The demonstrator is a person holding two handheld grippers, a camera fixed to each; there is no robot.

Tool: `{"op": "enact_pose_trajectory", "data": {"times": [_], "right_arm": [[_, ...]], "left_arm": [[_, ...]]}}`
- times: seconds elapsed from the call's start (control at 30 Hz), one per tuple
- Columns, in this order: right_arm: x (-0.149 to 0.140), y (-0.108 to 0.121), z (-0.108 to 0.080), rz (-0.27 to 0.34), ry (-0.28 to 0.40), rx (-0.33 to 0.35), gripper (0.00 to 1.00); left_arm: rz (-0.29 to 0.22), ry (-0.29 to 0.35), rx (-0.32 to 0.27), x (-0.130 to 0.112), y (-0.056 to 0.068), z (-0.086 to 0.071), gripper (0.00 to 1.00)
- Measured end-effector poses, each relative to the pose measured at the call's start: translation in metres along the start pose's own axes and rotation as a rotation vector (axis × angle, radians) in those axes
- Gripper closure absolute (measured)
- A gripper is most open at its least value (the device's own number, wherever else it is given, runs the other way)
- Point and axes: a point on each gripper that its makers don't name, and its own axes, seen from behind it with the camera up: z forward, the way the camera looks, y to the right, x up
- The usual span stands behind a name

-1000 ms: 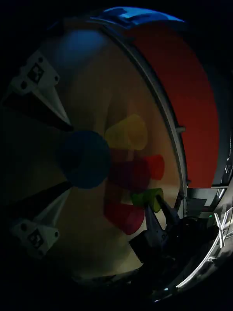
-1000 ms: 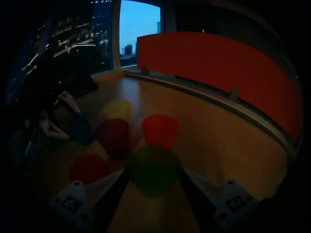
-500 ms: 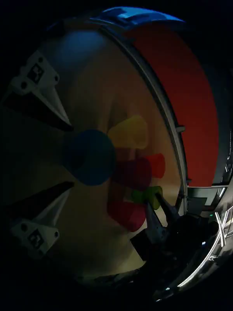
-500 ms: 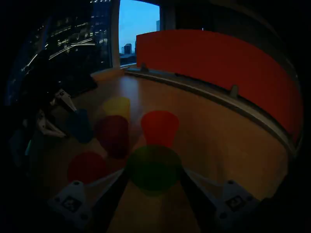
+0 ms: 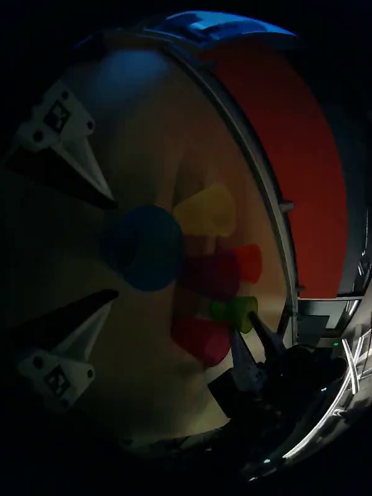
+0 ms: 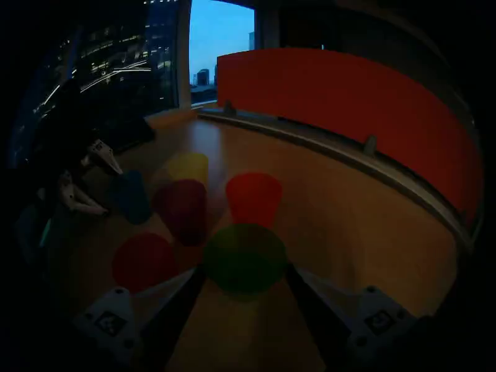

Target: Pour water

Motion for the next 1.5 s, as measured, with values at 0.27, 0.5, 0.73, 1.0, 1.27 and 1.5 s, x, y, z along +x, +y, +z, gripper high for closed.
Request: {"op": "enact_pose_trajectory", "data": {"times": [0.27, 0.5, 0.73, 1.0, 1.27, 1.5], "right_arm": [[-0.009, 0.001, -0.022, -0.014, 0.012, -0.025, 0.03], [-0.013, 0.002, -0.044, -0.007, 0.040, -0.060, 0.02], [-0.010, 0.002, -0.065, 0.012, 0.081, -0.102, 0.02], [0.007, 0.003, -0.090, 0.028, 0.159, -0.162, 0.02], [0.018, 0.005, -0.109, 0.025, 0.241, -0.250, 0.01], [0.023, 0.019, -0.127, 0.068, 0.312, -0.364, 0.01]], "left_arm": [[-0.014, 0.015, 0.016, 0.000, 0.001, -0.008, 0.06], [-0.039, 0.046, 0.038, 0.001, 0.000, -0.022, 0.05], [-0.066, 0.097, 0.077, 0.007, -0.002, -0.036, 0.05], [-0.077, 0.194, 0.149, 0.023, -0.008, -0.054, 0.05], [-0.112, 0.298, 0.225, 0.033, -0.012, -0.070, 0.05], [-0.139, 0.393, 0.303, 0.044, -0.020, -0.088, 0.05]]}}
